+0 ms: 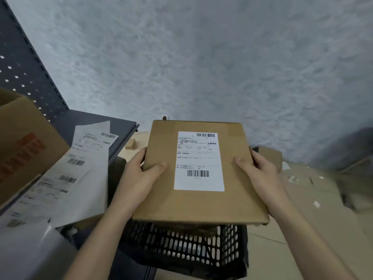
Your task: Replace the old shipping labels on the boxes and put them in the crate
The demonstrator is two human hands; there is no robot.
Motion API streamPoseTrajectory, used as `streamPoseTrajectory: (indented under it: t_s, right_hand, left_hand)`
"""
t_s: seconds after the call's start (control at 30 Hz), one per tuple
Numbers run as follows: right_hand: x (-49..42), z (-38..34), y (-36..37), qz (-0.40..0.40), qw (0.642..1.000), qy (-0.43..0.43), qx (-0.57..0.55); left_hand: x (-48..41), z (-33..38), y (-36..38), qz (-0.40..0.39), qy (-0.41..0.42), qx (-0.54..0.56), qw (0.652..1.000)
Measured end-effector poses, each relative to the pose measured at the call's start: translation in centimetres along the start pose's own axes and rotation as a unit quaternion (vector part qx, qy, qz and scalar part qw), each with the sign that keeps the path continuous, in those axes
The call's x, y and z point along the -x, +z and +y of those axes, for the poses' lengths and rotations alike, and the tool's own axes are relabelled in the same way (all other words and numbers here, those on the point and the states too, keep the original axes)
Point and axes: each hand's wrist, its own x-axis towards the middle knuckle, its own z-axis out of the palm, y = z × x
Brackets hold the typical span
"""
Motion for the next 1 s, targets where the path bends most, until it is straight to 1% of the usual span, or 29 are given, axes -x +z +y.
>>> streamPoseTrajectory:
  t_s: [0.27,0.43,0.53,0.7,0.87,1.0]
  right_hand:
    - [-4.7,5.9,-0.2,-0.014,0.998,0.046,0.043]
    - [-7.0,8.6,1.5,-0.027,0.994,0.08,0.064]
    - [-7.9,9.1,2.0,-0.019,0.993,0.094,0.073]
    - [-8.4,9.6,2.3,-0.003,0.991,0.09,0.094]
    - [-7.9,10.2,2.6,0.004,0.987,0.093,0.129]
    - [-7.6,9.4,2.6,-0.001,0.989,0.1,0.108]
  left_hand:
    - [-4.6,-4.5,2.9,0.009,-0.037,-0.061,0.997]
    - [-7.2,-6.8,3.3,-0.002,-0.072,-0.063,0.995]
    - [-8.9,-7.8,3.1,-0.011,-0.095,-0.062,0.993]
    - [-10.6,-8.7,2.9,-0.024,-0.089,-0.083,0.992]
    - [-10.9,-9.4,2.6,-0.039,-0.088,-0.075,0.992]
    - [-10.7,-9.3,2.1,-0.045,-0.076,-0.14,0.986]
